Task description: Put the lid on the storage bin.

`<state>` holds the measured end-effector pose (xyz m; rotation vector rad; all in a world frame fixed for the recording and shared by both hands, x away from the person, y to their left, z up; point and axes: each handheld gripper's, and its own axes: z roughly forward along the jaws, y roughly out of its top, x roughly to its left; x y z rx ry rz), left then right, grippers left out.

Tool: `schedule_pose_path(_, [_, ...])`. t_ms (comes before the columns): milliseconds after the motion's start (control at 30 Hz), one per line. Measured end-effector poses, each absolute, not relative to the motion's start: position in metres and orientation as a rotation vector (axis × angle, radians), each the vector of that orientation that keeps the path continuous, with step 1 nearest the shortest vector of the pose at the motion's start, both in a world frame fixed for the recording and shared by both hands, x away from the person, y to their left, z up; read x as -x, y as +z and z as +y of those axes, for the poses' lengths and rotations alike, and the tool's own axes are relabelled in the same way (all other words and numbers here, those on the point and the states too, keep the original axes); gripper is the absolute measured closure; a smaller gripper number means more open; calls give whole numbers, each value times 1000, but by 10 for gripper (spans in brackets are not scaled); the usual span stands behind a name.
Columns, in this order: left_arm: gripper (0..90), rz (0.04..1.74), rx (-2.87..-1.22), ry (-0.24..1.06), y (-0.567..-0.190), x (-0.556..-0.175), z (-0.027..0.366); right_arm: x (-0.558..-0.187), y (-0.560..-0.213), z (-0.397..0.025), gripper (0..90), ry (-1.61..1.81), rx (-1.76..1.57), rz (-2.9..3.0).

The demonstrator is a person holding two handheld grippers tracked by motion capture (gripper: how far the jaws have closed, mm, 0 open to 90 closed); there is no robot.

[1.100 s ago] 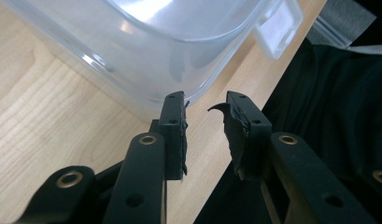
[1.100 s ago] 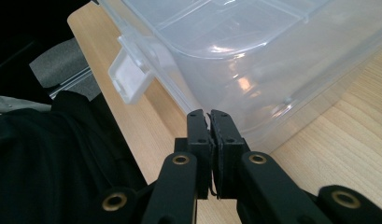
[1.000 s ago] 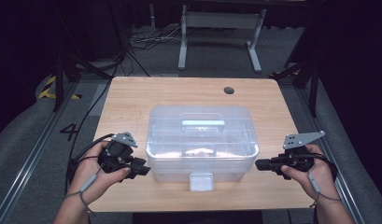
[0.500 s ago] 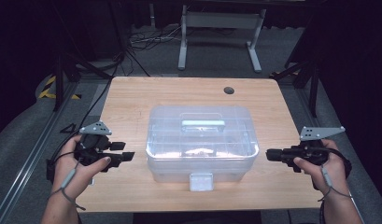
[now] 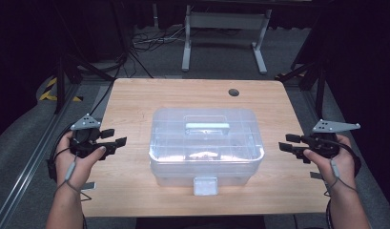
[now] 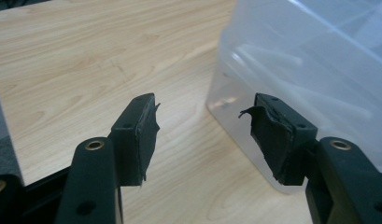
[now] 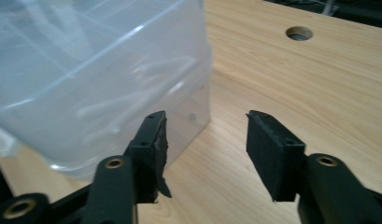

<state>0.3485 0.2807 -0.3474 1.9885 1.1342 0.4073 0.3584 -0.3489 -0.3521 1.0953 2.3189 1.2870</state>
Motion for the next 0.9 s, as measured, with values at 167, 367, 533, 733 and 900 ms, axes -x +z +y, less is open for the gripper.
schedule_pose_path(167, [380,1158,-1990,407,-358,-358,285,-370,-364,-354,426,1250,-1100,2308])
schedule_pose_path(367, [373,1193,-2010,405,-374,-369,288,-384,-383,-367,394,1175,-1135,2314])
schedule_pose_path(533, [368,1211,-2020,389,-387,-375,292,-395,-400,-379,381,1138,-1175,2318])
schedule_pose_path(733, [352,1234,-2024,349,-403,-381,293,-404,-420,-386,364,1105,-1204,2327])
schedule_pose_path(900, [347,1241,-2060,349,-411,-385,293,-408,-433,-386,343,1111,-1222,2335])
